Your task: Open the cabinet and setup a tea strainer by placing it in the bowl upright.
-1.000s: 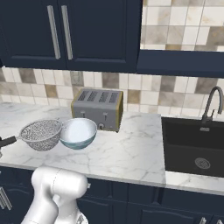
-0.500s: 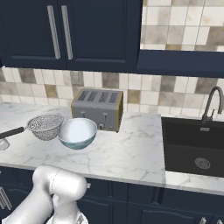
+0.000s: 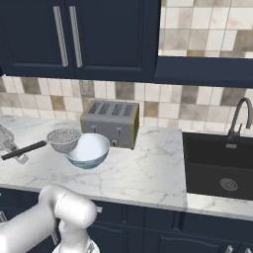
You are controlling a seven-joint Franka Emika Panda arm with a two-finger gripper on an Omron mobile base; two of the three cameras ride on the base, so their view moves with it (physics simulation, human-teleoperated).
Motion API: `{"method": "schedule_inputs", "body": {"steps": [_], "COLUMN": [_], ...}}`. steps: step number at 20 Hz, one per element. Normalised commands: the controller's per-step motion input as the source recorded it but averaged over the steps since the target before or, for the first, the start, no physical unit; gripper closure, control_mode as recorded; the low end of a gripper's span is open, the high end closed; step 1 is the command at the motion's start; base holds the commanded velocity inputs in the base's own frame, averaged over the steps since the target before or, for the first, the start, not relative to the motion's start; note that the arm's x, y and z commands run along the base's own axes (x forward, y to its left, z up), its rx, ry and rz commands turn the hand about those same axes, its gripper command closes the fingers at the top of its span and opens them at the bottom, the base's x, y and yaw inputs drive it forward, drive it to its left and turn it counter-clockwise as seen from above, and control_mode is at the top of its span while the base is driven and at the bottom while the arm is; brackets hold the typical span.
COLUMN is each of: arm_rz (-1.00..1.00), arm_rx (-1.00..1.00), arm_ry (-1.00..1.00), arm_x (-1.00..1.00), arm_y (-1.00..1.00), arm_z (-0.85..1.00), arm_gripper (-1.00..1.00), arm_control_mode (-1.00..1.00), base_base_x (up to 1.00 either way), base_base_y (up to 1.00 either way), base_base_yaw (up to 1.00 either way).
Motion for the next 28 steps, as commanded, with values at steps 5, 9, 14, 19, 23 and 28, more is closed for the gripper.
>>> {"method": "schedule_inputs", "body": {"steps": [5,9,14,19,23,28], "arm_rz": [-0.26,-0.07,0.00,-0.07,-0.12,-0.11], "arm_rx": [0.09,0.10,0.13,0.07,-0.02,-0.05], "arm_ry": [-0.08,-0.24,-0.15,-0.06,0.04,0.21], "arm_x": [0.54,0.39,0.50,0.27,0.05,0.04], "arm_y": [0.07,0.38,0.07,0.00,0.00,-0.05], "arm_z": [-0.44,-0.36,-0.47,-0.40,-0.24,-0.07], "arm_gripper": [1.00,1.00,1.00,1.00,1.00,1.00], "arm_control_mode": [-1.00,-1.00,-1.00,-1.00,-1.00,-1.00], "base_base_x": [0.00,0.00,0.00,0.00,0.00,0.00], "base_base_y": [0.00,0.00,0.00,0.00,0.00,0.00], "base_base_yaw": [0.00,0.00,0.00,0.00,0.00,0.00]}}
